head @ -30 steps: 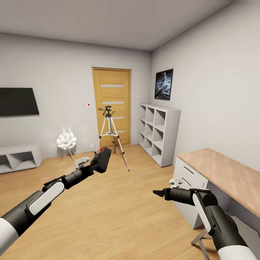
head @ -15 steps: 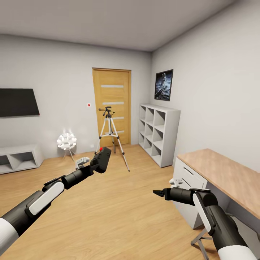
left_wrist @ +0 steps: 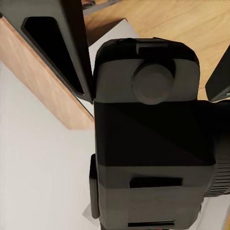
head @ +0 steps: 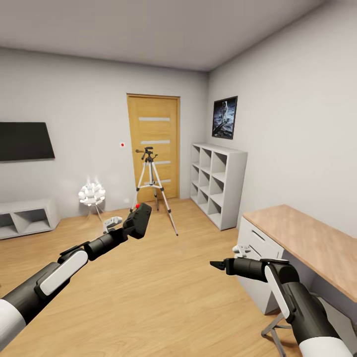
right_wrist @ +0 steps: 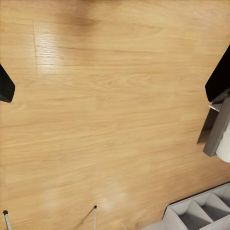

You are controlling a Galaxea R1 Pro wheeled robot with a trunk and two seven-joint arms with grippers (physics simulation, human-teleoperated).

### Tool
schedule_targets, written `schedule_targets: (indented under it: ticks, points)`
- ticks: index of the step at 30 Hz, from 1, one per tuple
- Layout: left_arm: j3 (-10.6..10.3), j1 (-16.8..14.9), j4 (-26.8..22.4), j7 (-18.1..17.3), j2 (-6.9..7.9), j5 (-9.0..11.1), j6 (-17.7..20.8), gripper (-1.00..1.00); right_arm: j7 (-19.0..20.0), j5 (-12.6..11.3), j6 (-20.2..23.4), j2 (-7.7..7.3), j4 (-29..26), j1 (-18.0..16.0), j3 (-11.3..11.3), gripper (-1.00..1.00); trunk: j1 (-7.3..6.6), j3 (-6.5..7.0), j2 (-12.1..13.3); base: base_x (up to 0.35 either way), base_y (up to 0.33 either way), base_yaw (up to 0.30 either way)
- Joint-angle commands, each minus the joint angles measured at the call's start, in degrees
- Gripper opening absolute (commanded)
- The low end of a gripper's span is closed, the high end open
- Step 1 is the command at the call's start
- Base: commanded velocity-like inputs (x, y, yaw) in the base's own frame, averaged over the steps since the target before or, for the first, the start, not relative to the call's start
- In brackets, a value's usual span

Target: Attach the digital camera to the camera tripod in the bedroom.

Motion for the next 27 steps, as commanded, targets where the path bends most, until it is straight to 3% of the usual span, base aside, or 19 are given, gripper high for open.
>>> schedule_targets:
  ticks: [1, 10, 14, 20, 27]
  points:
    - [-0.1, -0.1, 0.0, -0.2, 0.04, 0.4, 0.1, -1.00, -0.2, -0.6, 0.5, 0.01, 0.0, 0.0, 0.0, 1.00, -0.20, 0.16, 0.4, 0.000, 0.000, 0.000]
    - [-0.1, -0.1, 1.1, -0.1, -0.01, 0.5, 0.1, -1.00, -0.2, -0.6, 0.4, 0.01, 0.7, 0.0, -0.1, 1.00, -2.18, 1.78, 4.0, 0.000, 0.000, 0.000]
    - [-0.1, -0.1, 3.3, 0.6, -0.66, 0.5, 0.1, -1.00, -0.3, -0.6, 0.3, -0.02, 3.7, 0.0, -0.1, 1.00, -2.21, 1.81, 4.0, 0.000, 0.000, 0.000]
    - [-0.3, -0.1, 12.3, 3.9, -2.67, 0.4, 0.5, -1.00, -0.8, -0.3, -2.6, -0.15, 13.5, 0.0, -0.1, 1.00, -2.21, 1.81, 4.0, 0.000, 0.000, 0.000]
    - [-0.6, -0.1, 23.2, 6.5, -3.75, 0.0, 3.0, -1.00, -2.1, -0.2, -11.9, -1.33, 24.0, 0.0, 0.1, 1.00, -2.21, 1.81, 4.0, 0.000, 0.000, 0.000]
